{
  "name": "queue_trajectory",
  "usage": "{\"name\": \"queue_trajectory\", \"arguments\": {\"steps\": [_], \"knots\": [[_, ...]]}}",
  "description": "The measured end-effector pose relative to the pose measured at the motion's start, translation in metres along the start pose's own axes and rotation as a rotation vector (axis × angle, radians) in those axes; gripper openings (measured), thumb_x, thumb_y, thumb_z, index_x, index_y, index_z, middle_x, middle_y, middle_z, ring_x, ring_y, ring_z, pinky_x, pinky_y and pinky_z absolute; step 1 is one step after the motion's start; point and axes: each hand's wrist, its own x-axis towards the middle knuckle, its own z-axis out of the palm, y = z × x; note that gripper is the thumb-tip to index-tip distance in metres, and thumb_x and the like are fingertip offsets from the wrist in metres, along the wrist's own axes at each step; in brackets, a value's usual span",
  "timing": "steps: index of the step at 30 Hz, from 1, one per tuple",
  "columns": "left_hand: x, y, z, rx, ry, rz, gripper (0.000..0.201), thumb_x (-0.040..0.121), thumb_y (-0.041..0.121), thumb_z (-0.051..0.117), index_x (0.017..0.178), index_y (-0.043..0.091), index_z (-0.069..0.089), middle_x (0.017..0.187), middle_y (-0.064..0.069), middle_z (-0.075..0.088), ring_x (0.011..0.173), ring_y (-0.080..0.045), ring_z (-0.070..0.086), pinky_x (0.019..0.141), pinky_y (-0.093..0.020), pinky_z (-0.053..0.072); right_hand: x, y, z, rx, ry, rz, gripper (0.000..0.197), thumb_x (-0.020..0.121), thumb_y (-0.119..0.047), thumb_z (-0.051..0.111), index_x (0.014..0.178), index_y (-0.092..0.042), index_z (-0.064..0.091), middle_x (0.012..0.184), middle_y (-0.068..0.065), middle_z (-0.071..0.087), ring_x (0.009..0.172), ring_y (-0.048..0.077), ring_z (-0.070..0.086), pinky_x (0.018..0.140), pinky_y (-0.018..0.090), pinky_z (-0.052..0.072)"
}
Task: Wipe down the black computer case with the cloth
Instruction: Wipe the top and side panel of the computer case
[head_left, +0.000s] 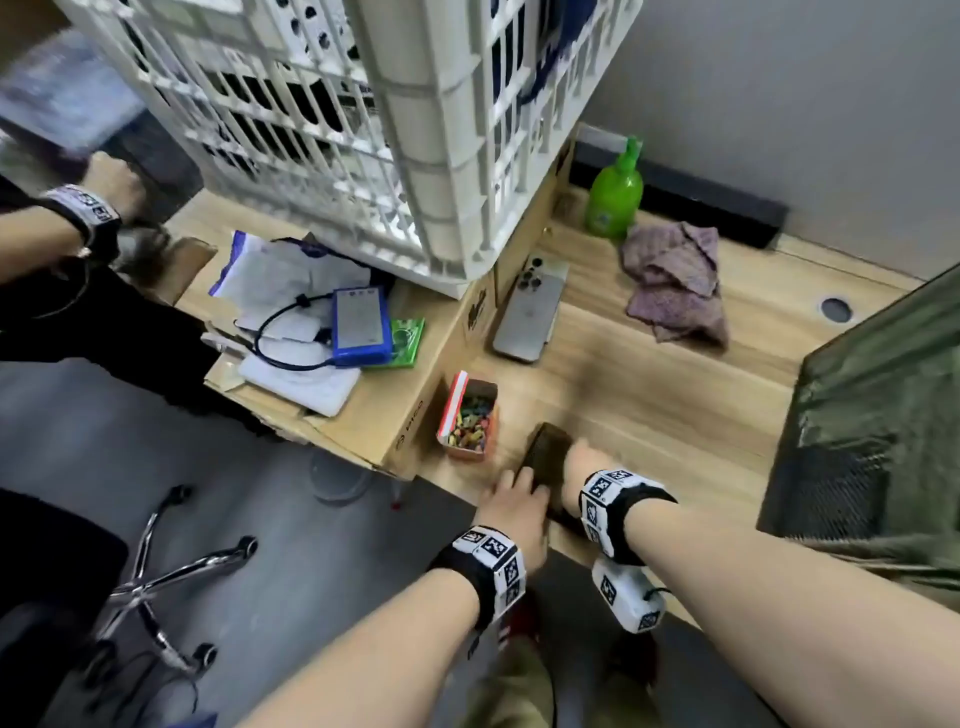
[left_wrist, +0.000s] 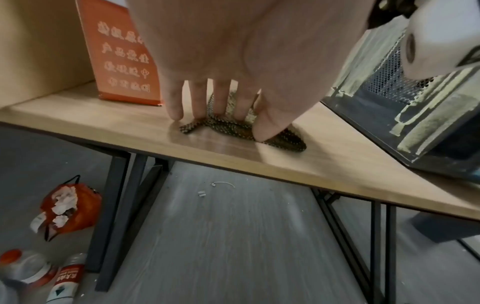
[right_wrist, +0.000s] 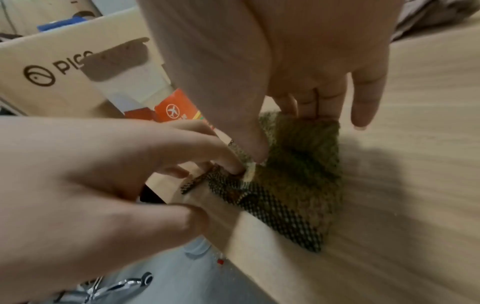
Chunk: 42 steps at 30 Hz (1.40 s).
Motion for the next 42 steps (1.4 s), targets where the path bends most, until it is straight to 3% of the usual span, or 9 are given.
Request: {"name": "queue_trajectory", "arguments": {"steps": [4, 7, 13, 16, 22, 30, 33, 37, 42], "knots": [[0.008, 0.009, -0.024, 0.035, -0.070, -0.037, 0.042, 0.088, 0.036, 0.056, 0.124, 0.014, 0.058, 0.134, -0.016, 0.047, 0.126, -0.038, 0.043, 0.104, -0.048, 0.035, -0.014, 0.006, -0.035, -0.054, -0.127, -0.121, 0.019, 0.087, -0.017, 0.054, 0.100, -0.008, 0.065, 0.105, 0.011, 0.070, 0.086, 0.028, 0.064, 0.073, 0.030, 0.050], [0.016, 0.021, -0.058, -0.174, -0.005, -0.040, 0.030, 0.086, 0.033, 0.054, 0.106, 0.012, 0.064, 0.119, -0.017, 0.061, 0.106, -0.036, 0.059, 0.091, -0.041, 0.051, -0.036, 0.010, -0.087, -0.078, -0.058, -0.195, 0.022, 0.089, -0.028, 0.051, 0.091, -0.010, 0.066, 0.095, 0.011, 0.069, 0.081, 0.028, 0.064, 0.070, 0.030, 0.048], [0.033, 0.055, -0.169, -0.803, 0.415, -0.044, 0.020, 0.073, 0.031, 0.061, 0.077, 0.012, 0.063, 0.079, -0.007, 0.069, 0.076, -0.026, 0.065, 0.070, -0.031, 0.052, -0.116, 0.039, -0.220, -0.136, 0.164, -0.306, 0.014, 0.089, -0.021, 0.051, 0.081, -0.011, 0.056, 0.087, 0.013, 0.063, 0.077, 0.027, 0.056, 0.067, 0.027, 0.047], [0.036, 0.090, -0.225, -0.858, 0.663, 0.054, 0.033, 0.067, 0.038, 0.068, 0.060, 0.019, 0.041, 0.065, -0.004, 0.051, 0.059, -0.015, 0.044, 0.059, -0.025, 0.032, -0.160, 0.088, -0.282, -0.006, 0.288, -0.240, 0.017, 0.083, -0.018, 0.054, 0.067, -0.011, 0.054, 0.066, 0.004, 0.058, 0.058, 0.022, 0.056, 0.053, 0.026, 0.048], [0.029, 0.193, -0.300, -0.839, 0.688, 0.364, 0.031, 0.076, 0.026, 0.081, 0.088, 0.015, 0.054, 0.079, 0.000, 0.058, 0.069, -0.012, 0.053, 0.069, -0.023, 0.046, -0.247, 0.218, -0.347, 0.511, 0.478, -0.156, 0.008, 0.082, -0.015, 0.060, 0.075, -0.011, 0.061, 0.069, 0.005, 0.053, 0.059, 0.018, 0.052, 0.050, 0.022, 0.047], [0.015, 0.306, -0.308, -0.411, 0.505, 0.576, 0.011, 0.080, 0.020, 0.068, 0.083, 0.022, 0.058, 0.074, 0.007, 0.063, 0.073, -0.016, 0.060, 0.068, -0.022, 0.043, -0.307, 0.356, -0.294, 0.464, 0.590, -0.017, 0.016, 0.076, -0.019, 0.066, 0.065, -0.013, 0.056, 0.063, 0.006, 0.052, 0.059, 0.023, 0.050, 0.053, 0.030, 0.043], [0.021, 0.315, -0.294, -0.278, 0.408, 0.501, 0.007, 0.084, 0.021, 0.058, 0.090, 0.020, 0.059, 0.092, -0.002, 0.068, 0.091, -0.024, 0.064, 0.079, -0.030, 0.050, -0.294, 0.355, -0.236, 0.351, 0.468, -0.016, 0.018, 0.072, -0.023, 0.067, 0.067, -0.014, 0.052, 0.064, 0.003, 0.050, 0.062, 0.021, 0.047, 0.058, 0.033, 0.044], [0.027, 0.304, -0.281, -0.197, 0.331, 0.366, 0.030, 0.088, 0.016, 0.051, 0.116, 0.010, 0.057, 0.114, -0.009, 0.062, 0.107, -0.030, 0.059, 0.090, -0.034, 0.049, -0.277, 0.326, -0.184, 0.232, 0.333, -0.150, 0.028, 0.071, -0.038, 0.064, 0.088, -0.016, 0.060, 0.097, -0.004, 0.050, 0.082, 0.019, 0.054, 0.080, 0.039, 0.050], [0.019, 0.288, -0.266, -0.153, 0.177, 0.385, 0.015, 0.081, 0.014, 0.057, 0.088, 0.010, 0.070, 0.091, -0.009, 0.071, 0.086, -0.028, 0.064, 0.086, -0.038, 0.057, -0.282, 0.286, -0.160, 0.106, 0.286, -0.426, 0.031, 0.075, -0.040, 0.067, 0.103, -0.031, 0.056, 0.108, -0.005, 0.041, 0.094, 0.020, 0.054, 0.088, 0.033, 0.046]]}}
